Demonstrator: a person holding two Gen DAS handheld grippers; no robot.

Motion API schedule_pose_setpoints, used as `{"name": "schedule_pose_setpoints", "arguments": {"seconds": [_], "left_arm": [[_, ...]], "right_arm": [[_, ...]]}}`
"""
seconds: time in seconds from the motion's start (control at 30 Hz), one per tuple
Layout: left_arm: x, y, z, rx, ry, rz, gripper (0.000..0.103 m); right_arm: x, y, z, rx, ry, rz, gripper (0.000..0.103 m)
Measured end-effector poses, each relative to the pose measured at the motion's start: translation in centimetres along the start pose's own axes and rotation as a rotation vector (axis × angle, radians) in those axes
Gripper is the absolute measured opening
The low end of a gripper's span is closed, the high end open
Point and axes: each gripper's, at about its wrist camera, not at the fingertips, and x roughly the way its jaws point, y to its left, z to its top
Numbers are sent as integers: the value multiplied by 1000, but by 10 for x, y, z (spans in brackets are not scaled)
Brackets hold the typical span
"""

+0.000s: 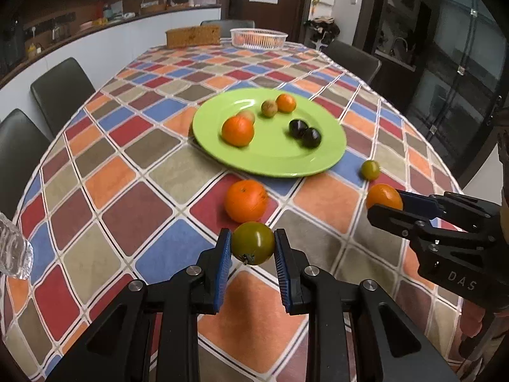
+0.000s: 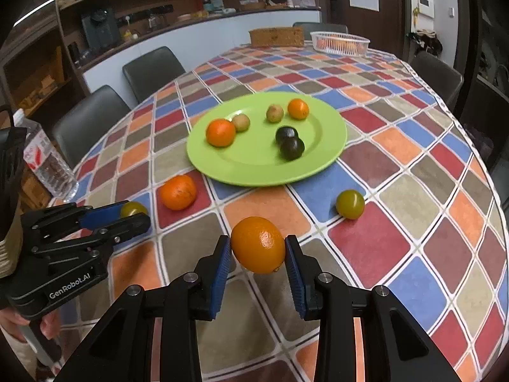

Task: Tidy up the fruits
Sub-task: 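Grasp a green-yellow fruit with the left tool while the right tool grasps an orange, then carry both fruits onto the green plate and open both tools to release them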

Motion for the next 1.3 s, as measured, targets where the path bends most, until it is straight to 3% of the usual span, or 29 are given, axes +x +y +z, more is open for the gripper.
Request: {"name": "schedule_pose_setpoints", "arguments": {"seconds": [0.63, 0.93, 1.3], "left_arm": [[-52, -28, 34, 82, -171, -43, 27], [-58, -36, 65, 111, -239, -55, 27], [-39, -30, 100, 123, -252, -58, 26]], "right_arm": [[-60, 4, 28, -7, -170, 37, 35], [-67, 1, 55, -13, -228, 46, 35], [-56, -5, 89, -43, -245, 29, 35]]}}
